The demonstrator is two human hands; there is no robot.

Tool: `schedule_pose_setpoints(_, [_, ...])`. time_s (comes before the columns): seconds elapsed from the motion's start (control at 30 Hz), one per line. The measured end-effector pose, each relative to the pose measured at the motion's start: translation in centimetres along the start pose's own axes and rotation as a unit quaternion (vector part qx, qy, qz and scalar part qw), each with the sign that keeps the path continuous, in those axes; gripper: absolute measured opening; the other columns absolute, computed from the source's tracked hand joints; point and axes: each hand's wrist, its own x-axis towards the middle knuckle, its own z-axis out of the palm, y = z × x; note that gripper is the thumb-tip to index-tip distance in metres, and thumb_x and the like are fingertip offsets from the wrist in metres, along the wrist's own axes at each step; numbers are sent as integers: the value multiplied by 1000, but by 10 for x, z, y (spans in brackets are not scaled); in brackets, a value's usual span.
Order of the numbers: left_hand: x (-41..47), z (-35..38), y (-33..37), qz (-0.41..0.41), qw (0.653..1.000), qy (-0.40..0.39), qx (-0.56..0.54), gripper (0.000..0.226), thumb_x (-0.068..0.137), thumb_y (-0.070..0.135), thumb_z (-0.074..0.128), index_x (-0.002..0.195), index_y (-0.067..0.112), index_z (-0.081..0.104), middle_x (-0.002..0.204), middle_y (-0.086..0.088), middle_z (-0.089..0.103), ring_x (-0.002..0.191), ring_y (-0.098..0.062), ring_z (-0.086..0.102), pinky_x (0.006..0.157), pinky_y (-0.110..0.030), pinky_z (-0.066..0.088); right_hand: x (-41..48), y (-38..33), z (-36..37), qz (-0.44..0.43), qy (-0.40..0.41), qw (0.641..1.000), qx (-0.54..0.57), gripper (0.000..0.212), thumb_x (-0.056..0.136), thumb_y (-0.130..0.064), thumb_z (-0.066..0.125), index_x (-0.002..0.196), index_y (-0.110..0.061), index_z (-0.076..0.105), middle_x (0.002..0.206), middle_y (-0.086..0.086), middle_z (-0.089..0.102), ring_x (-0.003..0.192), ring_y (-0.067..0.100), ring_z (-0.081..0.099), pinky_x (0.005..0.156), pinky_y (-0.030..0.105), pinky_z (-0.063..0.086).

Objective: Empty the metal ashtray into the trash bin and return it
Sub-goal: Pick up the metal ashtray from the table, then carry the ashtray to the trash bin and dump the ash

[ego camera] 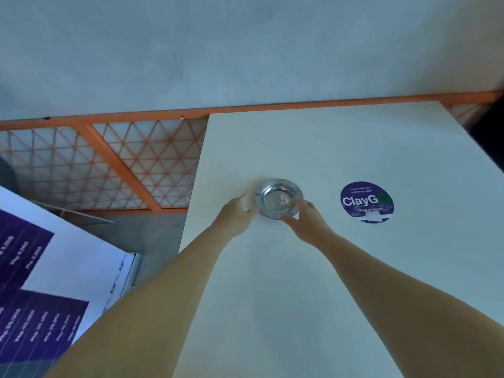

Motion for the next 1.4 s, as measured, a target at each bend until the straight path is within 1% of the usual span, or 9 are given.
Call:
schedule_pose_setpoints(0.1, [26,-1,0,4,1000,7,-1,14,92,23,43,102,21,53,83,7,50,91,-21,42,61,-22,33,19,-1,0,30,25,999,22,49,88,-21,50,134,-13,38,126,20,49,120,33,45,99,41,41])
schedule_pose_setpoints(0.2, [55,-2,2,-11,1000,9,5,46,91,22,45,135,9,41,133,-12,53,120,-28,49,87,-30,41,36,-2,1,80,54,994,43,46,89,-21,49,133,-10,39,129,19,46,118,33,45,96,42,42])
schedule_pose_setpoints(0.33, [87,5,1,-21,1000,6,-8,50,91,22,45,139,10,36,146,-9,42,130,-26,43,98,-33,41,58,2,2,133,74,987,58,57,90,-15,48,142,-8,25,143,18,35,129,32,37,93,36,40])
schedule_pose_setpoints(0.47, [109,14,-1,-22,999,-6,-46,33,89,15,46,121,8,56,117,-15,61,116,-29,55,86,-28,41,73,6,1,170,90,977,87,55,92,-10,43,143,-6,25,138,16,40,123,30,43,81,27,36])
schedule_pose_setpoints(0.67, [122,17,-5,-15,991,-32,-126,18,84,4,51,82,14,66,80,-7,59,72,-18,47,69,-29,37,73,10,4,179,121,965,146,19,81,5,38,81,-7,54,75,9,51,73,26,46,56,27,40])
schedule_pose_setpoints(0.83, [109,1,25,15,975,-68,-211,24,86,0,53,106,4,66,79,-5,62,71,-16,52,55,-17,50,55,1,-18,163,171,948,214,30,78,8,37,93,0,63,77,14,59,71,26,52,72,44,55])
schedule_pose_setpoints(1.0, [77,-5,60,106,965,-107,-214,20,87,6,55,89,17,71,70,-4,60,50,-4,54,47,-12,52,14,-3,-50,135,249,929,236,26,81,4,40,90,-6,63,64,0,53,62,22,45,53,28,44])
schedule_pose_setpoints(1.13, [40,7,79,146,953,-157,-216,37,86,5,53,73,34,72,58,6,62,45,-2,55,47,-13,52,-40,8,-64,117,289,908,278,29,81,6,42,98,-3,64,71,2,58,74,24,53,72,45,55])
schedule_pose_setpoints(1.4, [-39,66,130,182,934,-225,-210,30,88,3,52,100,26,66,60,13,69,50,2,62,48,-14,55,-156,51,-87,139,384,844,349,41,83,3,48,121,-8,58,74,-13,53,77,23,58,75,48,56])
